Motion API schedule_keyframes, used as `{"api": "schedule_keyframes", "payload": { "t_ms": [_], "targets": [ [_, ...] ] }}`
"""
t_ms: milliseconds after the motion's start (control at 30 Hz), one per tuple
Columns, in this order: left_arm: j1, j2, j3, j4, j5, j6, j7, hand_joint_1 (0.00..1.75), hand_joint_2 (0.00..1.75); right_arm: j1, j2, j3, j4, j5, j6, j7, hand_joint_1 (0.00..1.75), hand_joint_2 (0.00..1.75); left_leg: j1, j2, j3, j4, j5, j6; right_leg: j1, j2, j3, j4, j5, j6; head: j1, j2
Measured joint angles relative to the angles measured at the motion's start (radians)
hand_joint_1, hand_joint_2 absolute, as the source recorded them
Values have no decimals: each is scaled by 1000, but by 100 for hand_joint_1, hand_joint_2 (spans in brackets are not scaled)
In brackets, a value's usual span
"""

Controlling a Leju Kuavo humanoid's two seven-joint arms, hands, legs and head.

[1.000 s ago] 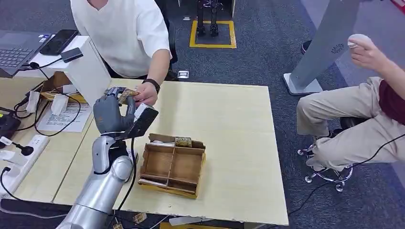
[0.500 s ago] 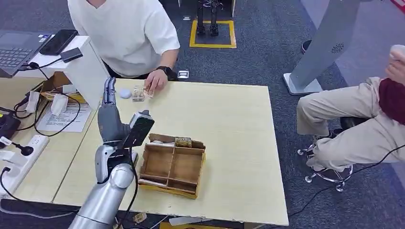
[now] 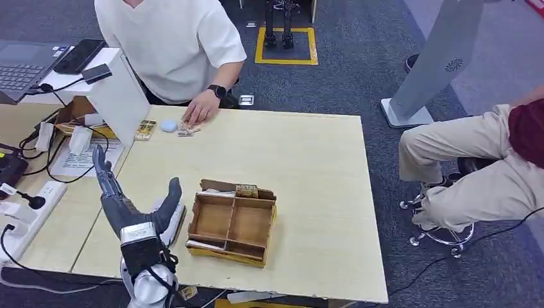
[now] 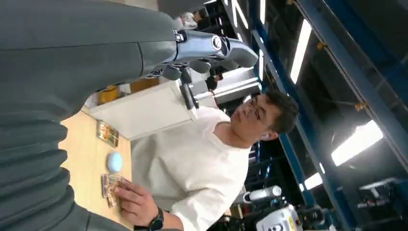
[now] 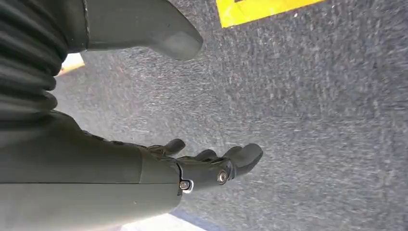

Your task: Pass the card to the sensor for recognition and then transmit it.

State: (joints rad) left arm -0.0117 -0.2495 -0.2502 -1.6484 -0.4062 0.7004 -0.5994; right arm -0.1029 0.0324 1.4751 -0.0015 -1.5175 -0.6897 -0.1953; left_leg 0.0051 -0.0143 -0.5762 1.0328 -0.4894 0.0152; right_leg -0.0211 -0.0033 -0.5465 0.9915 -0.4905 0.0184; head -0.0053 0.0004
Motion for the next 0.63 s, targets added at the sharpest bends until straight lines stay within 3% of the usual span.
{"api": "schedule_keyframes", "payload": {
  "t_ms": [200, 633],
  "targets": [
    [82, -8, 6, -68, 80, 1, -78, 0, 175, 8, -17, -18, 6, 2, 0, -5, 0, 175, 0, 0, 0, 0, 0, 0, 0, 0, 0, 0, 0, 0, 0, 0],
    [214, -11, 6, -148, 67, 1, -101, 0, 175, 13, -53, -20, 10, 24, 0, 40, 0, 175, -1, 0, 0, 0, 0, 0, -1, 0, 0, 0, 0, 0, 0, 0]
  ]
}}
